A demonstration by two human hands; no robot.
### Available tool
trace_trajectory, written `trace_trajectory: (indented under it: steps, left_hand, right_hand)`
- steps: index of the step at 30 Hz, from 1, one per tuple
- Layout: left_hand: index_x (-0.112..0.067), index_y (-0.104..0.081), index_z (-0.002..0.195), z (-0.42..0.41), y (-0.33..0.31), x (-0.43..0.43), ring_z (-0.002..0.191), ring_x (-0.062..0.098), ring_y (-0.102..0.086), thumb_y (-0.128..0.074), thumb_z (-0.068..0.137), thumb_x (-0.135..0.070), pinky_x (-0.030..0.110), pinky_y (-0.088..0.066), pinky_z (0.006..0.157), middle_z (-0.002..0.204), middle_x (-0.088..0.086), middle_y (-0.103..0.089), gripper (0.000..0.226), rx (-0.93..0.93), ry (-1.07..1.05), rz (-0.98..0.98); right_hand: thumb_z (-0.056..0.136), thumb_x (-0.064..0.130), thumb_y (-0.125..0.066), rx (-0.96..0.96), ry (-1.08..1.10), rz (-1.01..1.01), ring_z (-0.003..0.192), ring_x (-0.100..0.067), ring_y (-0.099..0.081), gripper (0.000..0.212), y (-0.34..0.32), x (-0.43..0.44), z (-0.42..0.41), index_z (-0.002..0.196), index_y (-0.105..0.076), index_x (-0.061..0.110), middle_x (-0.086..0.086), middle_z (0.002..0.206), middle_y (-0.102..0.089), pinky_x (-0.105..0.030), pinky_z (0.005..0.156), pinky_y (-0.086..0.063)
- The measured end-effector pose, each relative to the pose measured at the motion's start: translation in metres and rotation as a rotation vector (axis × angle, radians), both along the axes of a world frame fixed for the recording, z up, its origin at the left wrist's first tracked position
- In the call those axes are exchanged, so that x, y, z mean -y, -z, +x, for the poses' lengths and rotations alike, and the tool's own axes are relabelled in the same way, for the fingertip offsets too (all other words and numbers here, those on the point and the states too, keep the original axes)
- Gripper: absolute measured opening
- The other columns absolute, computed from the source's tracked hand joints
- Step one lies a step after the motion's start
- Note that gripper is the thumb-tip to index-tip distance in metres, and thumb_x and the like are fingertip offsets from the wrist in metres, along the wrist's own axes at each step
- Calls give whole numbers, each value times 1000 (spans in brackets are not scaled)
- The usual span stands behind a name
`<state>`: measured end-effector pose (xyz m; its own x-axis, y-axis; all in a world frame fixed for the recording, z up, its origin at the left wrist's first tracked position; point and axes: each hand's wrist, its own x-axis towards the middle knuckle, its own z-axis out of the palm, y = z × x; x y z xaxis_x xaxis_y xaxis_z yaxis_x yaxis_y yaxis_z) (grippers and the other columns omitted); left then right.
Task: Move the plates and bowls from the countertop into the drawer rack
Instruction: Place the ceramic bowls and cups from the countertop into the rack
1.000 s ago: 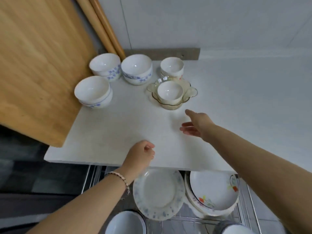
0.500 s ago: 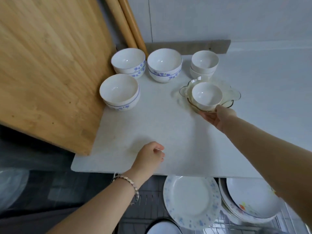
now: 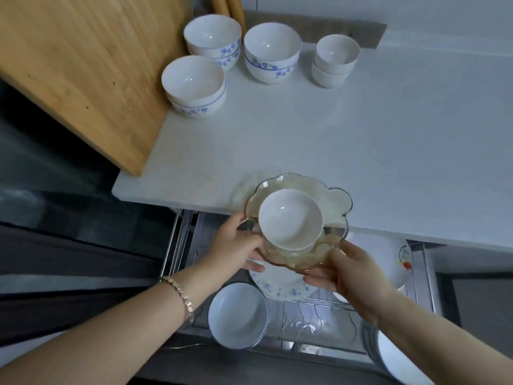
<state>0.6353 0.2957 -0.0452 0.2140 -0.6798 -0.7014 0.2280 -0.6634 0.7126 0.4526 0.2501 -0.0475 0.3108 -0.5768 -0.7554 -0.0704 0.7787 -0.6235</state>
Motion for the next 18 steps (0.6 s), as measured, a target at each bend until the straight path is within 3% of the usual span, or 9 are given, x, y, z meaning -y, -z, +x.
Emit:
trace_trajectory:
  steps: [3, 5, 7, 11, 13, 16, 18]
  left_hand:
    - [-15, -51, 123, -3, 6, -36, 52, 22, -70, -44, 86, 13, 27, -57, 45, 87, 16, -67, 46, 2, -88, -4]
    - [-18, -53, 121, 2, 15, -56, 52, 22, -71, -44, 85, 14, 27, -56, 43, 85, 17, -69, 49, 28, -132, 21]
    - [-18, -54, 124, 12, 25, -71, 58, 26, -73, -45, 84, 14, 28, -55, 44, 85, 18, -71, 52, 52, -137, 62]
    - [-16, -52, 129, 38, 51, -89, 53, 26, -72, -44, 84, 14, 26, -53, 40, 73, 19, -69, 55, 88, -94, 177]
    - [-14, -50, 128, 55, 67, -92, 48, 24, -70, -43, 84, 14, 25, -51, 38, 75, 21, -68, 53, 108, -96, 224]
    - [-12, -43, 126, 81, 96, -86, 44, 19, -69, -46, 86, 12, 25, -52, 38, 94, 23, -65, 46, 166, -128, 264]
    - [-12, -38, 120, 95, 120, -76, 47, 18, -67, -48, 90, 6, 32, -55, 45, 100, 14, -61, 36, 258, -120, 258]
  right_hand:
    - [92, -8, -39, -13, -134, 12, 60, -20, -74, 33, 0, -26, -5, 105, -55, 18, -12, 70, -76, -28, 57, -62]
    - [90, -5, -51, -60, -245, 21, 63, -21, -74, 30, 6, -37, -9, 106, -54, 20, -12, 75, -76, -32, 59, -61]
    - [88, 3, -59, -148, -341, 19, 71, -22, -72, 38, 15, -41, -11, 120, -50, 20, -13, 92, -72, -36, 64, -60]
    - [89, 7, -60, -193, -345, -7, 82, -23, -67, 47, 41, -35, 5, 129, -43, 24, -10, 105, -63, -37, 76, -57]
    - [88, 6, -61, -171, -338, 37, 82, -23, -67, 46, 61, -35, 25, 127, -43, 22, -8, 100, -65, -31, 72, -57]
    - [84, 1, -63, -186, -284, 103, 87, -27, -66, 50, 96, -31, 64, 129, -44, 14, -13, 101, -66, -25, 64, -58]
    - [84, -3, -61, -194, -218, 157, 92, -31, -64, 54, 120, -24, 92, 132, -42, 10, -16, 107, -62, -26, 65, -57]
